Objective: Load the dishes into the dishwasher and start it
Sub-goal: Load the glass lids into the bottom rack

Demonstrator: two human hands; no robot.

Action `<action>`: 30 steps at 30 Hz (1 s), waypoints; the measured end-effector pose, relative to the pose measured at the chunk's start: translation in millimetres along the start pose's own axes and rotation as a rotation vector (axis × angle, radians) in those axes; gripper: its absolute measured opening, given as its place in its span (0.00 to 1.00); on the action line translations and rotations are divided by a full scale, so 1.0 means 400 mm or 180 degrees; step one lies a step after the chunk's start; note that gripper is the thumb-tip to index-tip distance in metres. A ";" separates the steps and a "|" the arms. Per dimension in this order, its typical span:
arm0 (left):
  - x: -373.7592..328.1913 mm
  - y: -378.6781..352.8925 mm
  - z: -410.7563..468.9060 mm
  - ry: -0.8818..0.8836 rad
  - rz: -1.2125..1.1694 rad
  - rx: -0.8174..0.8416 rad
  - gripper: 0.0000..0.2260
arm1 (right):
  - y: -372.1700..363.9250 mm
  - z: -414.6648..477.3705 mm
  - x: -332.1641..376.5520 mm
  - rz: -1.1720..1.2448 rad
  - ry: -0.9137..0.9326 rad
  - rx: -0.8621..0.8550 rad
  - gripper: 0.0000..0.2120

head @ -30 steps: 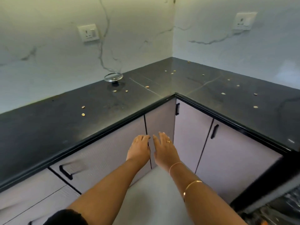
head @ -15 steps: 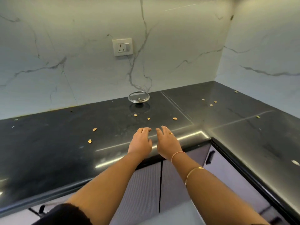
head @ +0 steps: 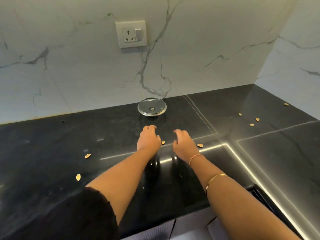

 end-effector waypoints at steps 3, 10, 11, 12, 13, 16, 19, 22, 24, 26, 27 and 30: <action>0.009 -0.003 0.108 0.0007 0.0081 -0.0040 0.20 | 0.018 0.080 -0.015 0.0090 -0.0107 -0.0044 0.20; 0.028 -0.014 0.302 -0.0234 0.1428 0.0094 0.28 | 0.042 0.196 -0.046 0.0312 -0.0304 -0.0262 0.19; 0.029 -0.019 0.322 -0.0270 0.1604 0.0204 0.28 | 0.043 0.207 -0.050 0.0320 -0.0336 -0.0300 0.19; 0.030 -0.023 0.337 -0.0296 0.1733 0.0308 0.27 | 0.044 0.216 -0.054 0.0328 -0.0370 -0.0335 0.19; 0.032 -0.025 0.349 -0.0310 0.1811 0.0376 0.25 | 0.045 0.223 -0.058 0.0330 -0.0389 -0.0372 0.19; 0.034 -0.023 0.374 -0.0424 0.1962 0.0321 0.20 | 0.040 0.239 -0.062 0.0331 -0.0425 -0.0429 0.18; 0.037 -0.011 0.369 -0.0590 0.2027 0.0337 0.13 | 0.025 0.237 -0.062 0.0368 -0.0427 -0.0415 0.18; 0.040 -0.003 0.344 -0.0731 0.1730 0.0359 0.11 | 0.016 0.222 -0.061 0.0466 -0.0422 -0.0414 0.18; 0.033 -0.003 0.328 -0.0813 0.1538 0.0369 0.09 | 0.018 0.208 -0.061 0.0548 -0.0445 -0.0444 0.17; 0.018 -0.003 0.310 -0.0807 0.1230 0.0365 0.10 | 0.031 0.193 -0.056 0.0690 -0.0456 -0.0532 0.18; 0.005 -0.001 0.297 -0.0824 0.1107 0.0360 0.10 | 0.041 0.186 -0.053 0.0791 -0.0462 -0.0588 0.18; -0.041 -0.003 0.245 -0.0864 0.0665 0.0307 0.09 | 0.072 0.159 -0.043 0.1137 -0.0481 -0.0786 0.18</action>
Point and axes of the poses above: each hand's wrist, its own z-axis towards the middle knuckle, its own y-axis out of the back of the hand, x = y × z, the point moved 2 cm from there along z, towards the middle knuckle, and after that the axes turned 8 degrees about x, right-handed, at the moved point
